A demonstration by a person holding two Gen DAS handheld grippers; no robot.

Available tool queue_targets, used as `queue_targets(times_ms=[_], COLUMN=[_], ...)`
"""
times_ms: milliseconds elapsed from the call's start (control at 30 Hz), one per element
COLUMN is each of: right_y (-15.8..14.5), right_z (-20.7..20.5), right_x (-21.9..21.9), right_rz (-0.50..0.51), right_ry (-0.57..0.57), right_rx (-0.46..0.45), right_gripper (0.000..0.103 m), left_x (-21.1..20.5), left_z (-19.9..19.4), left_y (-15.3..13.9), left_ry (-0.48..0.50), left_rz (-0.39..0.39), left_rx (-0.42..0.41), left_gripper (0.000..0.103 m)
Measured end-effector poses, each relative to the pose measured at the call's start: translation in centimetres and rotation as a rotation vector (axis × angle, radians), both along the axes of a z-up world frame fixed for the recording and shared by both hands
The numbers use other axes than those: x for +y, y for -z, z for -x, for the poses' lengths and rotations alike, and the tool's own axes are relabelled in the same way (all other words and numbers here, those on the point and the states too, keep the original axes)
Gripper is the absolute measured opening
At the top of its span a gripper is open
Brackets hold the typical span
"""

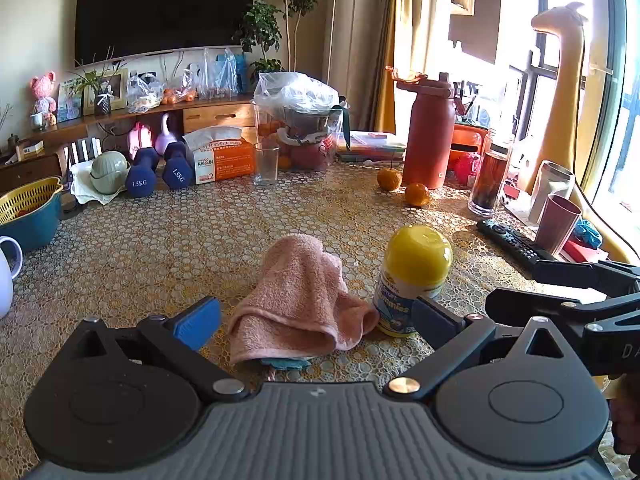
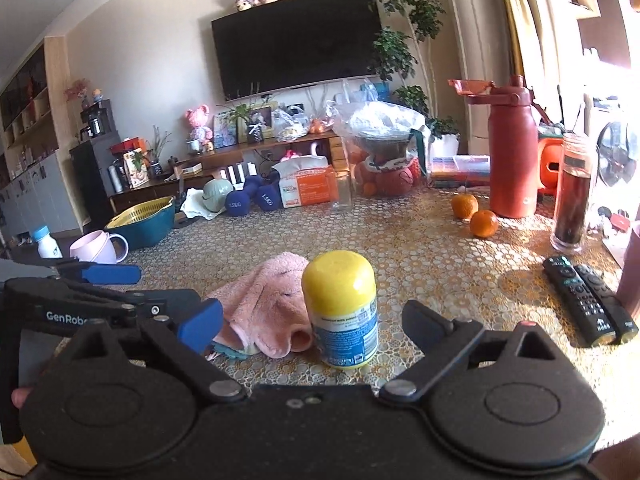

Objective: Clean container

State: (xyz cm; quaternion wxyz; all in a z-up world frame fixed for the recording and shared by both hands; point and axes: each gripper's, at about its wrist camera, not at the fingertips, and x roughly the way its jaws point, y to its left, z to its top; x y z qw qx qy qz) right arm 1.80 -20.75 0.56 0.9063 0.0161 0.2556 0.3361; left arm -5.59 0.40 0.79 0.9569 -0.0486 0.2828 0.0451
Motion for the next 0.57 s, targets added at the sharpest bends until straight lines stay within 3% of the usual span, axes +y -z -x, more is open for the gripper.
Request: queue_targets(times_ms=[567], right_y=[0.9], right_z=[3.0], right_x=[-0.1], right_rz=[0.025], right_ry=[0.179], right_rx=[-0.071], right_gripper=[0.097], left_x=[-1.2], left_z=[0.8], left_y=[0.7], left_ry=[-0.023], left_rz=[-0.023], left_rx=[0.010], left_gripper=[0.103])
